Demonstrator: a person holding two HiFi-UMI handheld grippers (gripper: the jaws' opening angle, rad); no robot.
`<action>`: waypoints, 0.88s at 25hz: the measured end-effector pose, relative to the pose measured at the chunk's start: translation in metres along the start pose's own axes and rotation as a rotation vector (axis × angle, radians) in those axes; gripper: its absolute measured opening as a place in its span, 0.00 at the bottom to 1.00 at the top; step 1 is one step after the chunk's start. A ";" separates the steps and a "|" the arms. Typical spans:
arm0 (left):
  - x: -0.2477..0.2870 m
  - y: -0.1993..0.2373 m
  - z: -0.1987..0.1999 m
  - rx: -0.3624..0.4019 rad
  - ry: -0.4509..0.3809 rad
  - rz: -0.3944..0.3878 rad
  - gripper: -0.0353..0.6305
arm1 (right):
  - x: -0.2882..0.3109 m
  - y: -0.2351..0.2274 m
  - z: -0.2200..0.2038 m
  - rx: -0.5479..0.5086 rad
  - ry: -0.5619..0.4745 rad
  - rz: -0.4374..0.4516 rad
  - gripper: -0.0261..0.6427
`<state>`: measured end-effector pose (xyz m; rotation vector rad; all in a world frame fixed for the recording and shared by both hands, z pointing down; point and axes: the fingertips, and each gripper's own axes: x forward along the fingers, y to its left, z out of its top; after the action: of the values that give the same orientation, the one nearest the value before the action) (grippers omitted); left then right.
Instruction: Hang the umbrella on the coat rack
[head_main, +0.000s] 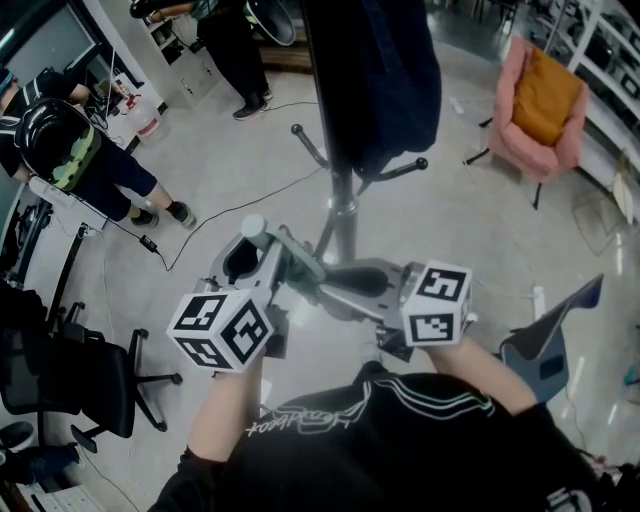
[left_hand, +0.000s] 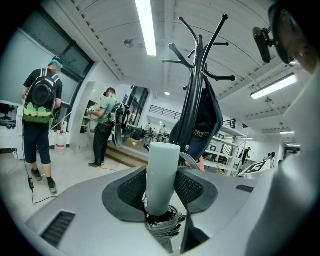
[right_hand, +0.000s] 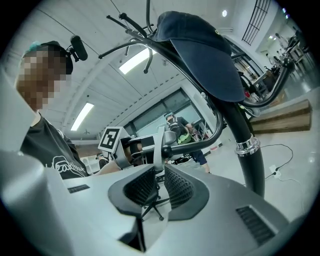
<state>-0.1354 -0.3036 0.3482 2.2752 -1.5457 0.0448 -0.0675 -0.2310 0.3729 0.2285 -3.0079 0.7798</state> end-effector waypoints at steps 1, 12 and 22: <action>0.001 0.000 -0.001 0.000 0.002 -0.002 0.29 | -0.001 -0.001 0.000 0.002 -0.002 -0.004 0.14; 0.015 0.013 -0.020 0.000 0.039 0.005 0.29 | -0.004 -0.019 -0.002 0.029 -0.006 -0.050 0.14; 0.032 0.026 -0.049 -0.011 0.101 0.019 0.29 | -0.019 -0.032 -0.008 0.064 -0.023 -0.093 0.14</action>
<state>-0.1374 -0.3238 0.4091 2.2142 -1.5123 0.1533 -0.0444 -0.2527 0.3944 0.3779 -2.9712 0.8709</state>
